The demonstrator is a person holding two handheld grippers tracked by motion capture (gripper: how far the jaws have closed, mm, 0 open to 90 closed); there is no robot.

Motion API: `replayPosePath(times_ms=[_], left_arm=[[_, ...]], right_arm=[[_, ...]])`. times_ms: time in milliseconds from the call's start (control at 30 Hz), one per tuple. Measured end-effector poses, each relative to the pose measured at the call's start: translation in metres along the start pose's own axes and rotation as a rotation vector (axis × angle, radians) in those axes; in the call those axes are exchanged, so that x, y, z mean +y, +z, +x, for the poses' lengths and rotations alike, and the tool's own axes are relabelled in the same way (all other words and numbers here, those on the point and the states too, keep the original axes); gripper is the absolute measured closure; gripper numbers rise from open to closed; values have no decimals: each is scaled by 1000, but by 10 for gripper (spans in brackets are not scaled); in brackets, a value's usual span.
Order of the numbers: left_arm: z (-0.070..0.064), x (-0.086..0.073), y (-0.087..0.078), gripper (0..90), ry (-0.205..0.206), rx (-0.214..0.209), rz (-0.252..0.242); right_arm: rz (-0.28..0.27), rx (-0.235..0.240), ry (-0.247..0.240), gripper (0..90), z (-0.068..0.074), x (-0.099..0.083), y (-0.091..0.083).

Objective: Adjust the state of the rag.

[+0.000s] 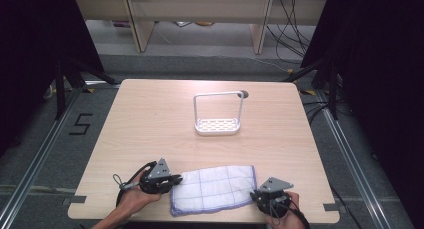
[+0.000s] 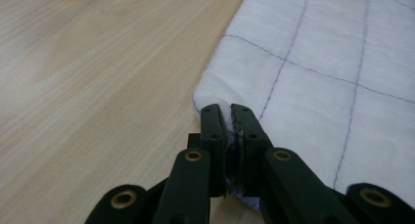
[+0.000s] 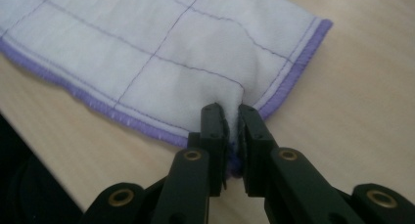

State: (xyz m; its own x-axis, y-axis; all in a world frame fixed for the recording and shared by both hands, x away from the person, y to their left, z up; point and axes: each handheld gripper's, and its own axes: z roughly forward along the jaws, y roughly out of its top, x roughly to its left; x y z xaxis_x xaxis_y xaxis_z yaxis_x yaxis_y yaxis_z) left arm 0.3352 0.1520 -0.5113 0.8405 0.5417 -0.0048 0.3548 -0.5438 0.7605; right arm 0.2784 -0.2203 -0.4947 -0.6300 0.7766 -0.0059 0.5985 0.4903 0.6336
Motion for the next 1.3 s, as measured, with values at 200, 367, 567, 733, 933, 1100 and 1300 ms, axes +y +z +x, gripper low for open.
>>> replayPosePath(times_ms=[200, 367, 567, 733, 933, 1100, 1300], left_arm=[[-25, 1, -20, 845, 15, -33, -66], [-52, 2, -27, 843, -3, -84, -101], [-72, 3, -15, 841, 34, -136, -84], [-75, 5, -7, 840, 36, -145, -86], [-85, 11, 6, 834, 27, -175, -92], [-87, 12, 14, 762, 0, -223, -85], [-77, 13, 5, 450, -23, -218, -111]], right_arm=[[9, -17, -59, 835, -31, 41, 14], [34, -27, -158, 836, -45, 86, 36], [53, -8, -209, 836, -50, 124, 69], [87, 18, -233, 835, -55, 134, 87], [103, 24, -247, 784, -61, 134, 98], [106, -29, -188, 557, -69, 135, 96], [-5, -70, -84, 478, -73, 132, 75]])
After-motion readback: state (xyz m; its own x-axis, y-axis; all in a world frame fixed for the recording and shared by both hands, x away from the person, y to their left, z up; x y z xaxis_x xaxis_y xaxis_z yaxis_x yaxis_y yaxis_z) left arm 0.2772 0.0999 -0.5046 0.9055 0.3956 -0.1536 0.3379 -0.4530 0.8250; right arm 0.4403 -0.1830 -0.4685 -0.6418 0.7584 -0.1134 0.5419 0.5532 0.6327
